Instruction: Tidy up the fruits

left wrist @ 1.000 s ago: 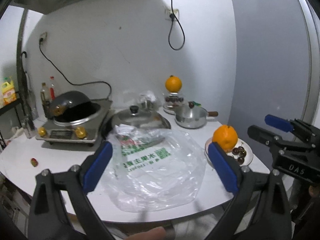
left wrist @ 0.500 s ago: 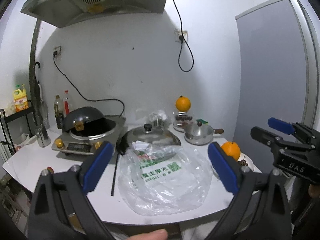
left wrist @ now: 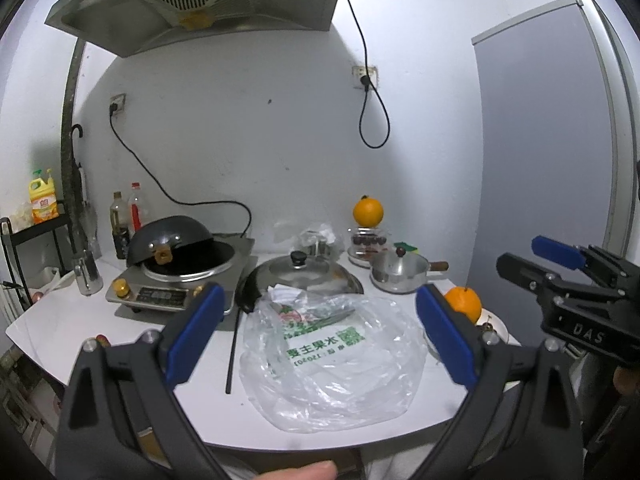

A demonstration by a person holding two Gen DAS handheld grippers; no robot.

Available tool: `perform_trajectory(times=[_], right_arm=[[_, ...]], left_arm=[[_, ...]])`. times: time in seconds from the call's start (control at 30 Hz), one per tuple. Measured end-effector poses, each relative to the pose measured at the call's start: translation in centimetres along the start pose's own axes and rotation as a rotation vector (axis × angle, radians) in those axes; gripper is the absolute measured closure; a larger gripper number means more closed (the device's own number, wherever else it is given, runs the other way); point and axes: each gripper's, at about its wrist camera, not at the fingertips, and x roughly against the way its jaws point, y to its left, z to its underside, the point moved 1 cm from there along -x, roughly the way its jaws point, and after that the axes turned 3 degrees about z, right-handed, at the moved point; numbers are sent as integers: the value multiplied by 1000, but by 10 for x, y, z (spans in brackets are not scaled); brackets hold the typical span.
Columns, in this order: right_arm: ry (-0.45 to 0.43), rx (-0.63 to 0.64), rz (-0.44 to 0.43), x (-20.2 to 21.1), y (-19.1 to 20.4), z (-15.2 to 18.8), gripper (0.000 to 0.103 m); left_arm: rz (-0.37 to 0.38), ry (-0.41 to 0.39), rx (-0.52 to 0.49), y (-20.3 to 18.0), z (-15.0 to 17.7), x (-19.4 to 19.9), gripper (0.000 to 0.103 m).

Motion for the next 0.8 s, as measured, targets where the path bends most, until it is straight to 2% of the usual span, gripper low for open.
perform_trajectory(times=[0.8], right_arm=[[3,-3,0,0,0,1,34]], left_arm=[[12,0,2,-3,2,-4,6]])
